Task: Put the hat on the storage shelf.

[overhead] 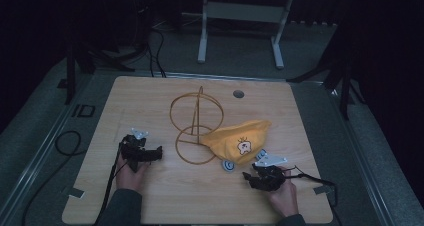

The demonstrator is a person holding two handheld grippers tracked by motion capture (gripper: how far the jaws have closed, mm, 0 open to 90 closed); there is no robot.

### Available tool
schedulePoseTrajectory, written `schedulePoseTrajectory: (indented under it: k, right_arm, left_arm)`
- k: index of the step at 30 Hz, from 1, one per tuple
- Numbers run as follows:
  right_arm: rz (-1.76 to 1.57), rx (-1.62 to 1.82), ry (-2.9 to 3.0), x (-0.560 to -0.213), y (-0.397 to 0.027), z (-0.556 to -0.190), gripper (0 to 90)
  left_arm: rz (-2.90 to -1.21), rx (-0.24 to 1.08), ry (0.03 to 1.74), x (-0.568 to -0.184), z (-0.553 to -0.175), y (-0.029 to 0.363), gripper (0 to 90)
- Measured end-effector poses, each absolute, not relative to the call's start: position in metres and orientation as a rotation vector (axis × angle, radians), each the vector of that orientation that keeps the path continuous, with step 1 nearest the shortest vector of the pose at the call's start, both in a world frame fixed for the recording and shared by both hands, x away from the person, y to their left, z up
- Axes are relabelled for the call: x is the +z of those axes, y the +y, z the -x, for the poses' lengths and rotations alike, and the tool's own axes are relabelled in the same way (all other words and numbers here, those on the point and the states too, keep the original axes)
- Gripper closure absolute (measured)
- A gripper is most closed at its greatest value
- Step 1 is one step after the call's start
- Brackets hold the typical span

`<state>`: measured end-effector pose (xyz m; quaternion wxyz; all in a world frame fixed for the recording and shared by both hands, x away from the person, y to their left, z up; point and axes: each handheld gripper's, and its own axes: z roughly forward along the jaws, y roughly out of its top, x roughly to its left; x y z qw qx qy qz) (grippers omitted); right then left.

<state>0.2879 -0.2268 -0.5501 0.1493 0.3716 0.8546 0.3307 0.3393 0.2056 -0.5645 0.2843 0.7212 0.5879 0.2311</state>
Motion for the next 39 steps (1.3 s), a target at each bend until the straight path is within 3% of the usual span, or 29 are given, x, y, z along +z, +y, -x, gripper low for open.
schedulePoseTrajectory:
  k: [16,29,35,39]
  right_arm:
    - [-1.081,0.947,2.448,-0.550,-0.227,-0.288,48.6]
    - [-1.064,0.859,2.387,-0.540,-0.242,-0.293,61.8]
    - [-1.157,0.871,2.341,-0.541,-0.263,-0.305,61.4]
    - [-1.198,0.881,2.328,-0.541,-0.273,-0.312,55.7]
  left_arm:
    - [-1.930,0.618,1.573,-0.564,-0.339,0.206,0.4]
    - [-1.930,0.618,1.573,-0.564,-0.339,0.206,0.4]
    - [-1.930,0.618,1.573,-0.564,-0.339,0.206,0.4]
    - [-1.929,0.618,1.572,-0.565,-0.339,0.206,0.4]
